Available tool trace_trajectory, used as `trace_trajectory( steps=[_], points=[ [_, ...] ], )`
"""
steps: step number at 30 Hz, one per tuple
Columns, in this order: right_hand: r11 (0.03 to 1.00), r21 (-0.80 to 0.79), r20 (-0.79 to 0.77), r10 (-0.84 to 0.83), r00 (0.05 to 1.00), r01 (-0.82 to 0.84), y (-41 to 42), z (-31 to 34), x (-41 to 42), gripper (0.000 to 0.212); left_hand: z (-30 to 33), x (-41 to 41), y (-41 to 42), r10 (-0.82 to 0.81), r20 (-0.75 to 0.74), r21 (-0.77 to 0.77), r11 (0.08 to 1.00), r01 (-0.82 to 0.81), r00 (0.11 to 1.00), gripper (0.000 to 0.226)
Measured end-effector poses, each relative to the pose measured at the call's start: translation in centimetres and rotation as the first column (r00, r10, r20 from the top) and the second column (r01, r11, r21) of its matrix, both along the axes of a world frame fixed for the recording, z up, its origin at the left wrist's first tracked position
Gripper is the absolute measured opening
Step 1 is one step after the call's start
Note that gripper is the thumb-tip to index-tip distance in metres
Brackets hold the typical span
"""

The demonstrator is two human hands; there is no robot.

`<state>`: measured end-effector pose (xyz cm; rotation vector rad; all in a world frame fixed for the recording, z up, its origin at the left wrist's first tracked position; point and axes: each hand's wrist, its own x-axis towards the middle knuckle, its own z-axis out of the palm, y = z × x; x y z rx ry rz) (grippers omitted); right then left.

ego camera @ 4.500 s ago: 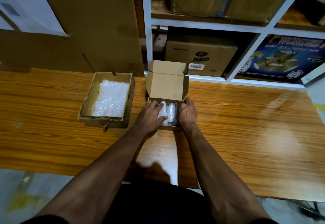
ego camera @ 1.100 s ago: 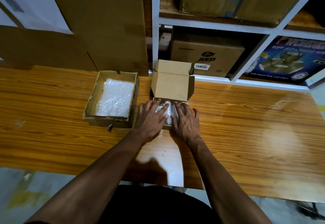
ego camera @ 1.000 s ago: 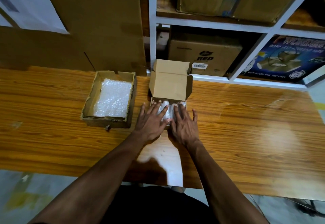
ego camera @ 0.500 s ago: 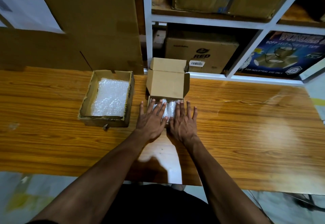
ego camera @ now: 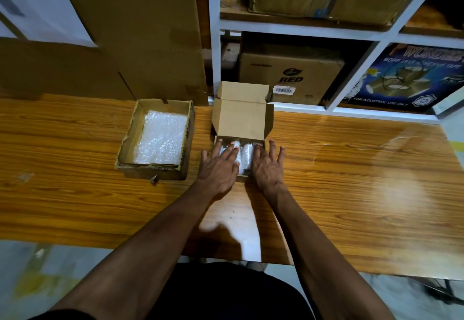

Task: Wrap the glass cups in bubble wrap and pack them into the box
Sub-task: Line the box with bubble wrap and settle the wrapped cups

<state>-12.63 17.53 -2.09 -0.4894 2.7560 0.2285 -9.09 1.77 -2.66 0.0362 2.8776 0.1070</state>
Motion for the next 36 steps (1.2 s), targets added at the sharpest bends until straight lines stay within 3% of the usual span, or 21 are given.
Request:
trace_trajectory(
  steps=[9,12,16,20,25,32,36],
  points=[
    [0.999,-0.042,-0.019,-0.035,0.999,0.034,-0.6,1.4,-0.1,0.085,1.3,-1.6,-0.2,0.01,0.036,-0.008,1.0,-0.01,0.999,0.069],
    [0.979,-0.2,-0.064,-0.046,0.997,0.032,-0.4,1.1,0.2,0.081,1.4,-1.4,-1.2,0.006,0.017,0.057,0.998,-0.007,1.0,0.065],
    [0.943,-0.309,-0.157,0.078,0.984,-0.124,-0.7,0.3,0.4,0.072,1.2,-0.1,-3.2,0.048,-0.11,0.077,0.996,-0.04,0.993,0.057],
    [0.972,-0.219,-0.023,0.085,0.996,-0.088,-1.6,0.6,-0.7,0.078,1.0,0.7,-3.8,0.007,-0.076,-0.028,1.0,-0.009,0.997,0.063],
    [0.988,-0.151,0.006,0.016,1.0,-0.015,-2.1,0.7,-1.5,0.081,0.7,0.5,-3.2,0.106,-0.061,0.06,0.993,-0.102,0.993,0.071],
    [0.998,-0.035,-0.054,0.043,0.998,-0.045,-2.9,1.1,-1.7,0.082,0.4,0.1,-4.0,0.102,-0.053,0.135,0.986,-0.094,0.993,0.07],
    [0.997,-0.058,0.024,0.049,0.999,-0.048,-2.5,1.5,-2.5,0.082,0.3,-0.1,-4.2,0.075,-0.043,0.146,0.987,-0.068,0.996,0.07]
  ],
)
